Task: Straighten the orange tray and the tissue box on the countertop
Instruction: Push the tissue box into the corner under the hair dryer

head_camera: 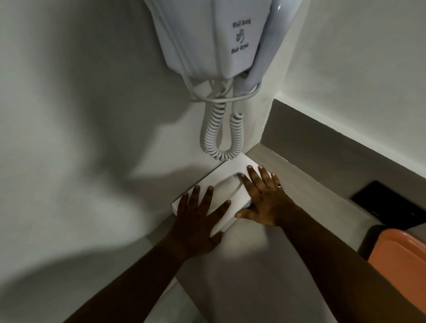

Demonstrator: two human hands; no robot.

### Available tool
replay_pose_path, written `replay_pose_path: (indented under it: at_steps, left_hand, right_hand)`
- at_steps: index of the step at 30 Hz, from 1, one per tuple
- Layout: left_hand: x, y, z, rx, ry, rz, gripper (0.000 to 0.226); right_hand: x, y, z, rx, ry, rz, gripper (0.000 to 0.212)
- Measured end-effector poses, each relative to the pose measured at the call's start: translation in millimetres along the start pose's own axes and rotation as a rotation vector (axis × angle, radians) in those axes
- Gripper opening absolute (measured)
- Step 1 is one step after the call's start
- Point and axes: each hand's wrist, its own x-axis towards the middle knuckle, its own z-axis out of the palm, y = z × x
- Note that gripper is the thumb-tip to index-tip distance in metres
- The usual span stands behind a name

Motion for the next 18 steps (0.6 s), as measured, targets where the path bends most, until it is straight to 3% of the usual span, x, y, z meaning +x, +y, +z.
replay_pose_path:
  at_steps: [10, 15, 18]
  left_hand:
    - [1.4, 2.2, -11.6, -0.022, -0.068, 0.01, 0.085]
    - [-4.6, -4.9, -21.0, 0.011, -0.146, 0.048, 0.107]
    - [-15.1, -19.2, -32.9, 0.054, -0.175, 0.121, 0.118]
  right_hand:
    - [-14.4, -14.3, -9.2, -0.027, 0.018, 0.089, 0.108]
    - [-40.4, -47.5, 0.8, 0.361, 0.067, 0.248, 0.096]
    - [-47.6, -73.9, 6.3, 0.455, 0.07, 0.221, 0.107]
